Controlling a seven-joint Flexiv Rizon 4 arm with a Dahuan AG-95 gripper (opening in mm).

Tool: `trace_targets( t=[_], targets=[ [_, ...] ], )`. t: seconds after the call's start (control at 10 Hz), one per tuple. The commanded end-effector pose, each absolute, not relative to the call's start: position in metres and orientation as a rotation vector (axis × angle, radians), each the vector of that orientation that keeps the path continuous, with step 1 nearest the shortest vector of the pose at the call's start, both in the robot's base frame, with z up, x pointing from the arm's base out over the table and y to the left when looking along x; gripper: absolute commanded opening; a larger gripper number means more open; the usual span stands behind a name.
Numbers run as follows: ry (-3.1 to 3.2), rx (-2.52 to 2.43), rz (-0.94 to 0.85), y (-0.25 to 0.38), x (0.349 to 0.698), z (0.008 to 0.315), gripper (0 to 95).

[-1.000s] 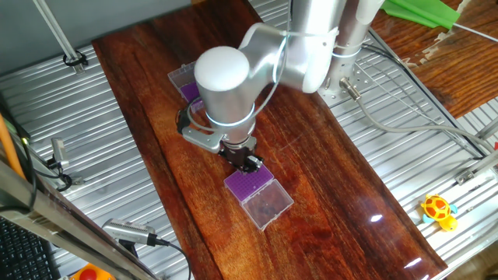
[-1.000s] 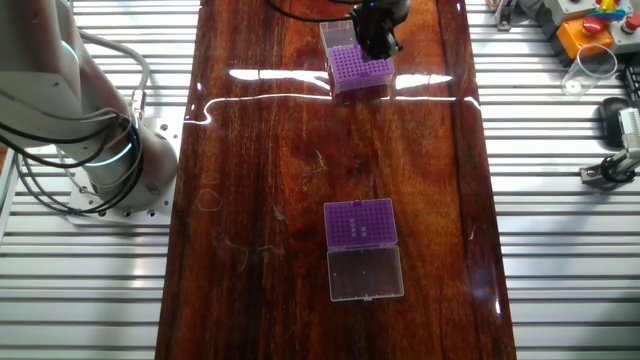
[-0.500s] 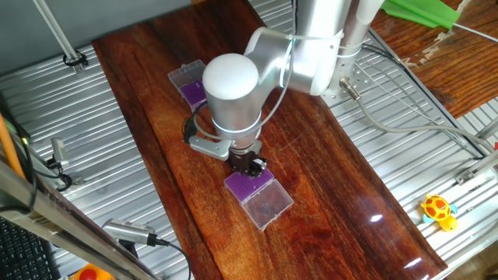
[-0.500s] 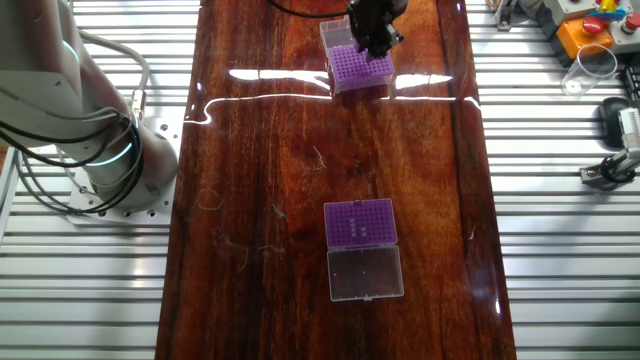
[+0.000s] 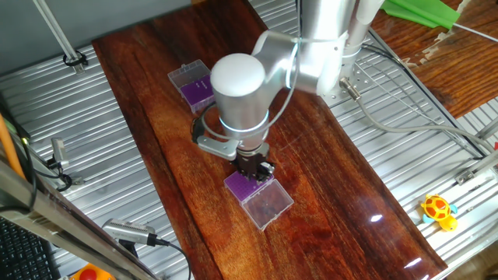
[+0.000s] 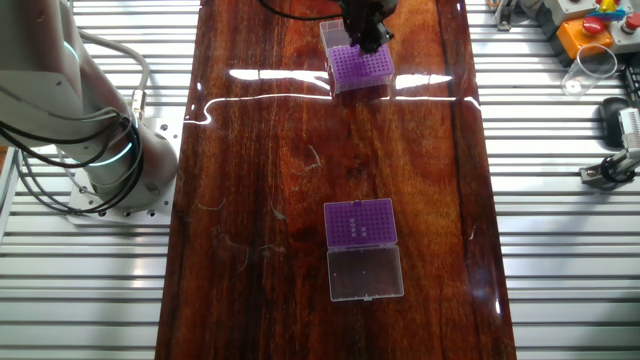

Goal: Transfer all small pipette tips from one holder to another

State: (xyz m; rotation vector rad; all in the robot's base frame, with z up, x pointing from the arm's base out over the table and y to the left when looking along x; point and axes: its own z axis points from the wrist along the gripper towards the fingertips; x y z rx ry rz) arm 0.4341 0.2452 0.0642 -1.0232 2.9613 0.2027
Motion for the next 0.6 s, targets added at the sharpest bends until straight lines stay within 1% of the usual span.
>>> trace_targets(
  t=[0.1,0.6],
  targets=[
    [2.87,-1.278,0.098,0.2456,0.4355,0.0641,19.0],
    [2.718,-1.572,0.051,0.2453,0.4419,0.0663,19.0]
  ],
)
